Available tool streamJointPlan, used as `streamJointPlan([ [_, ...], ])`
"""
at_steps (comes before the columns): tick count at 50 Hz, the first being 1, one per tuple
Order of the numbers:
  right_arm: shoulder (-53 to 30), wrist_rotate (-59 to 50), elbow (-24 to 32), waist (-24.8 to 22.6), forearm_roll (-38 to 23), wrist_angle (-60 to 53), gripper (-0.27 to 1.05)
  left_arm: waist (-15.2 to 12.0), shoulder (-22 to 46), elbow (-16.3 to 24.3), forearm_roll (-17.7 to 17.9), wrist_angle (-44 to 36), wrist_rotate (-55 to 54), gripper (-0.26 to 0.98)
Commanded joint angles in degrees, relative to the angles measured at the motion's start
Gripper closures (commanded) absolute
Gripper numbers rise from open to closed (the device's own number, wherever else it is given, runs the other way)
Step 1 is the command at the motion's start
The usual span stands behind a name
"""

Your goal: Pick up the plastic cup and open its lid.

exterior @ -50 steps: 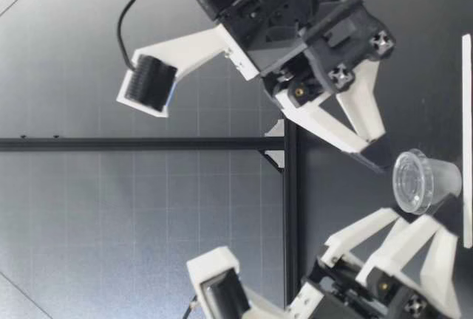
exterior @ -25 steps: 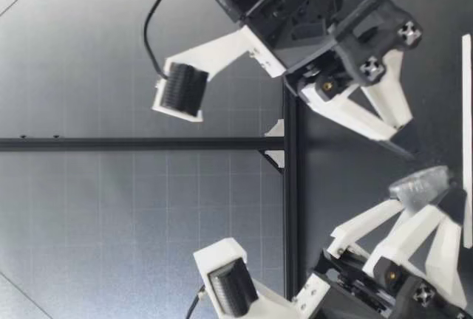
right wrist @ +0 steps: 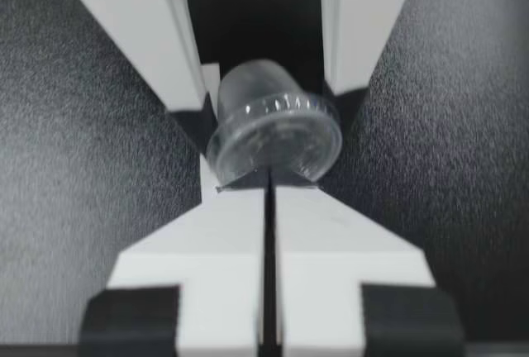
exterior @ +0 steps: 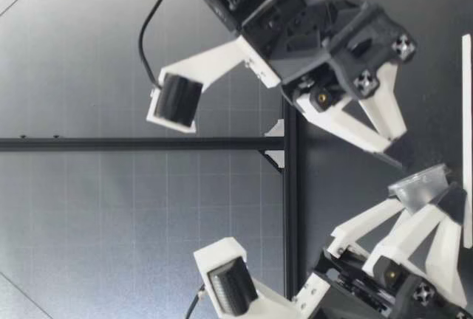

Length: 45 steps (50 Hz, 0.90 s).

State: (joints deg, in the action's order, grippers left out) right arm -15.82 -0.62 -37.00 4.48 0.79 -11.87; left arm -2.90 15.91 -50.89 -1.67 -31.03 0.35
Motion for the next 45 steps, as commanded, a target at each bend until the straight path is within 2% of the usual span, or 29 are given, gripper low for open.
streamJointPlan([
  [1, 0.35, 0.0, 1.67, -0.18, 0.09, -0.26, 0.97, 0.18, -0.53, 0.79, 0.0, -0.09, -0.18, 0.2],
  [18, 0.0, 0.0, 1.85, -0.53, 0.09, 0.18, 0.97, 0.26, -0.53, 1.05, 0.18, 0.53, -0.35, 0.21],
  [32, 0.0, 0.0, 1.76, -0.53, 0.09, 0.18, 0.97, 0.26, -0.62, 1.23, 0.18, 0.97, -0.35, 0.51],
  [39, 1.23, 0.0, 0.97, -0.53, 0.09, 0.18, 0.97, 0.26, -0.97, 1.05, 0.09, 0.97, -0.35, 0.53],
  [45, 7.91, 0.09, -1.93, -0.53, 0.09, -0.62, 0.97, 0.44, -1.85, 0.53, 0.09, 0.26, -0.53, 0.53],
])
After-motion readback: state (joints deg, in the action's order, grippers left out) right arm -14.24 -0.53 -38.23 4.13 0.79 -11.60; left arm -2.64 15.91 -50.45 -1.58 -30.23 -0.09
